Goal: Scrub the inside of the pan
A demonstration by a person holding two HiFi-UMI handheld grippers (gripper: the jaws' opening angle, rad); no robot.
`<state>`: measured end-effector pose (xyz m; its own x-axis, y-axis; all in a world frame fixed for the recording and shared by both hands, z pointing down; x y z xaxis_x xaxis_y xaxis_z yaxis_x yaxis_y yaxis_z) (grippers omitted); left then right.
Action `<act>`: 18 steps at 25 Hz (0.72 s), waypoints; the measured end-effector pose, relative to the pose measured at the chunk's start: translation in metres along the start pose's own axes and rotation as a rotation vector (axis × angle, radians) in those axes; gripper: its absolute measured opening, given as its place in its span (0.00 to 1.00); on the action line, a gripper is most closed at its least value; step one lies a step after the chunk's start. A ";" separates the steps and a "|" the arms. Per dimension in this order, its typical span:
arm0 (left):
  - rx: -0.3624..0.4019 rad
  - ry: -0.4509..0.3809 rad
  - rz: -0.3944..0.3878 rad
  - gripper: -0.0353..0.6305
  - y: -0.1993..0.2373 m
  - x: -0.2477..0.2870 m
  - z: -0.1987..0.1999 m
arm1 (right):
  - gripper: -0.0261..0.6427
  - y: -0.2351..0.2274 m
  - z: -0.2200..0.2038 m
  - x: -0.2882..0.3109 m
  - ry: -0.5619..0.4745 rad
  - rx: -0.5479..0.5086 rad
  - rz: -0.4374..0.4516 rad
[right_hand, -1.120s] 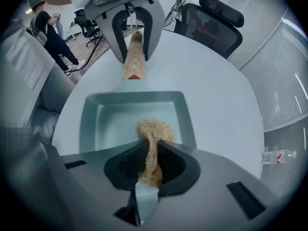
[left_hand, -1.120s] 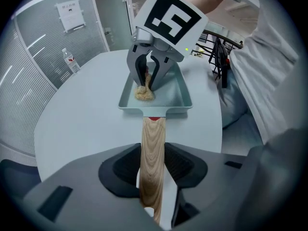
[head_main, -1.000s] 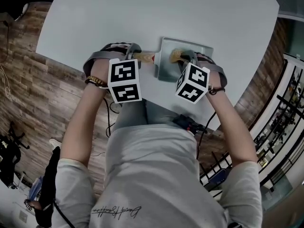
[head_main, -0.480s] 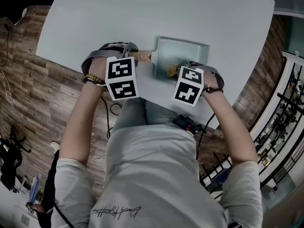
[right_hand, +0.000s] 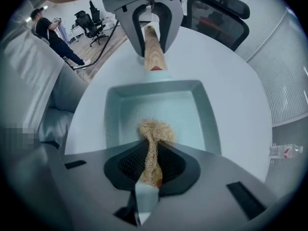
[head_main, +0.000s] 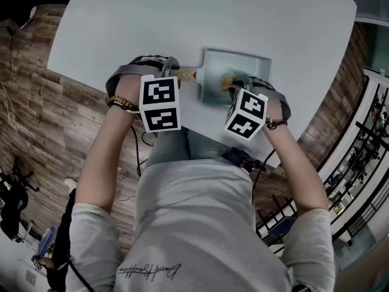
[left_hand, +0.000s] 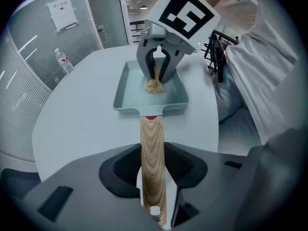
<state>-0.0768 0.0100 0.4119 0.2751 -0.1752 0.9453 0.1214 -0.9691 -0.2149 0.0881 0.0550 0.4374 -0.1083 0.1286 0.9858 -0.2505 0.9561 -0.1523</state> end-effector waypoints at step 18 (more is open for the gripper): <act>-0.044 0.006 0.006 0.29 -0.003 0.000 0.002 | 0.14 -0.051 -0.002 -0.005 0.010 -0.002 -0.109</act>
<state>-0.0750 0.0129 0.4114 0.2702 -0.1823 0.9454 0.0777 -0.9746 -0.2101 0.1035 0.0064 0.4400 -0.0711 0.0266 0.9971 -0.2585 0.9650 -0.0442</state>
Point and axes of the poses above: the fingertips, and each gripper's own axes: x forward along the fingers, y to its left, z out of its top, the point moved 10 cm from there along -x, backward along the fingers, and after that the axes turned 11 degrees about z, right-handed, at the moved point
